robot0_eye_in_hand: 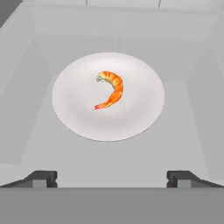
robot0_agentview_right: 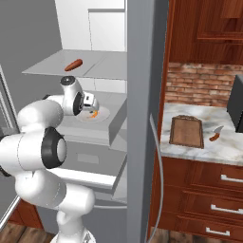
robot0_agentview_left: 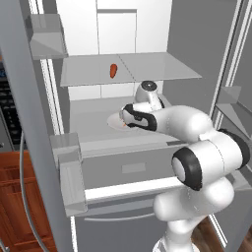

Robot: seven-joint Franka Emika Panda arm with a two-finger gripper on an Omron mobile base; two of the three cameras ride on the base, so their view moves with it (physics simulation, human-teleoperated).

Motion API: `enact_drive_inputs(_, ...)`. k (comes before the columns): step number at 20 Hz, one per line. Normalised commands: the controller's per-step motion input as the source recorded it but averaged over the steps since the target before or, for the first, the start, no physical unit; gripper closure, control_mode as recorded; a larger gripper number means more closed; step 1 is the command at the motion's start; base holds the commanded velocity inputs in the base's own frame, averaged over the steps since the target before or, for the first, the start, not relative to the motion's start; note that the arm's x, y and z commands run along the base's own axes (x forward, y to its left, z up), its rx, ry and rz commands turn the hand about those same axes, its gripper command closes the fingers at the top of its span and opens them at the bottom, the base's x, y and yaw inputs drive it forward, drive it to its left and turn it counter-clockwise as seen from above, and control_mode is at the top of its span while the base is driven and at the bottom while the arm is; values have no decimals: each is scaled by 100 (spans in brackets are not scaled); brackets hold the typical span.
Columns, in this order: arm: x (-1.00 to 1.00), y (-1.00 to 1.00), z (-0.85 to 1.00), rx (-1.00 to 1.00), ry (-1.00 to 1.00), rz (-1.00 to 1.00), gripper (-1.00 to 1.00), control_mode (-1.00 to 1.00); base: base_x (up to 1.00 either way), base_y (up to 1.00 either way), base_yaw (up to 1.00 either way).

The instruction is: Retrieve the shrimp from the fridge and place it on the cutting board.

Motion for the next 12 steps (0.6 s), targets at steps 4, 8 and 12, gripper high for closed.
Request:
enact_drive_inputs(4, 31, 0, -26, 0, 0, 0, -100, -100, 0, 0, 0)
enact_drive_inputs(8, 28, 0, -34, -1, 0, 0, -100, -100, 0, 0, 0)
enact_drive_inputs(12, 27, 0, -24, 0, 0, 0, -100, -100, 0, 0, 0)
